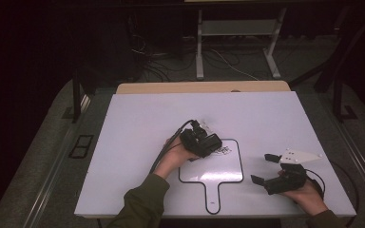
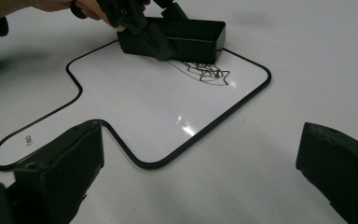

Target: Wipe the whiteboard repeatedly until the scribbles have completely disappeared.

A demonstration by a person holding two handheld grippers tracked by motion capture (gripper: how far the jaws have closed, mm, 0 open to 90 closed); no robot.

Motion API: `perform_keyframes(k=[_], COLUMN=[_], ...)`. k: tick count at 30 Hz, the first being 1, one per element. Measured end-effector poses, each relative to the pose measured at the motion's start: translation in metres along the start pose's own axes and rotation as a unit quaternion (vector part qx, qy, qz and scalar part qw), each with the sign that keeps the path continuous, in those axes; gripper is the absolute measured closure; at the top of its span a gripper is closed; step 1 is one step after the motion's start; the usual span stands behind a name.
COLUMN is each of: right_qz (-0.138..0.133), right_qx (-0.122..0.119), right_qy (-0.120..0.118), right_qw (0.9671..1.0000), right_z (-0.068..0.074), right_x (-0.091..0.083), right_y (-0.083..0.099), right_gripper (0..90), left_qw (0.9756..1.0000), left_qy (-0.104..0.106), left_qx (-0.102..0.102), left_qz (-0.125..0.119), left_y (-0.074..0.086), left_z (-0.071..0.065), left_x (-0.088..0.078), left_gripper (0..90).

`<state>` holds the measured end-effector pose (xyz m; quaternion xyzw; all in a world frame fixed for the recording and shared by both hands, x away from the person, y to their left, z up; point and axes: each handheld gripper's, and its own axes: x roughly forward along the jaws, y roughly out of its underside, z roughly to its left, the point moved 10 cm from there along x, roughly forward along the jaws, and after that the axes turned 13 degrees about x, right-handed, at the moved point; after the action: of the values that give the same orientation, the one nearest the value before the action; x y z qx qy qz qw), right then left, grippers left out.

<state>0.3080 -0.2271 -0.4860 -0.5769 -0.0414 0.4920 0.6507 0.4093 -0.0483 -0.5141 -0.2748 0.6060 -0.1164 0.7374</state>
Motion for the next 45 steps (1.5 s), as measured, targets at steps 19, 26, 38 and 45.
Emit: perform_keyframes(k=[19, 26, 38, 45], right_qz=[0.000, 0.000, 0.000, 0.000], right_qx=[0.000, -0.001, -0.001, -0.002], right_qy=[-0.001, 0.000, -0.001, -0.001], right_qw=[1.0000, 1.0000, 1.0000, 1.0000], right_z=[0.000, 0.000, 0.000, 0.001], right_x=[0.000, 0.000, 0.000, 0.000], right_y=[0.000, 0.000, 0.000, 0.000], right_gripper=[0.0, 0.0, 0.0, 0.0], left_qw=[0.9996, 0.9992, 0.9996, 0.9981], left_qy=[-0.009, 0.013, -0.009, 0.012], left_qx=[0.023, 0.038, 0.028, 0.060], left_qz=[0.014, 0.010, 0.006, 0.006], left_y=[-0.014, -0.022, -0.024, -0.035], left_z=[0.004, -0.011, 0.003, -0.019], left_x=[0.009, 0.013, 0.017, 0.020], left_gripper=[39.1, 39.1, 39.1, 39.1])
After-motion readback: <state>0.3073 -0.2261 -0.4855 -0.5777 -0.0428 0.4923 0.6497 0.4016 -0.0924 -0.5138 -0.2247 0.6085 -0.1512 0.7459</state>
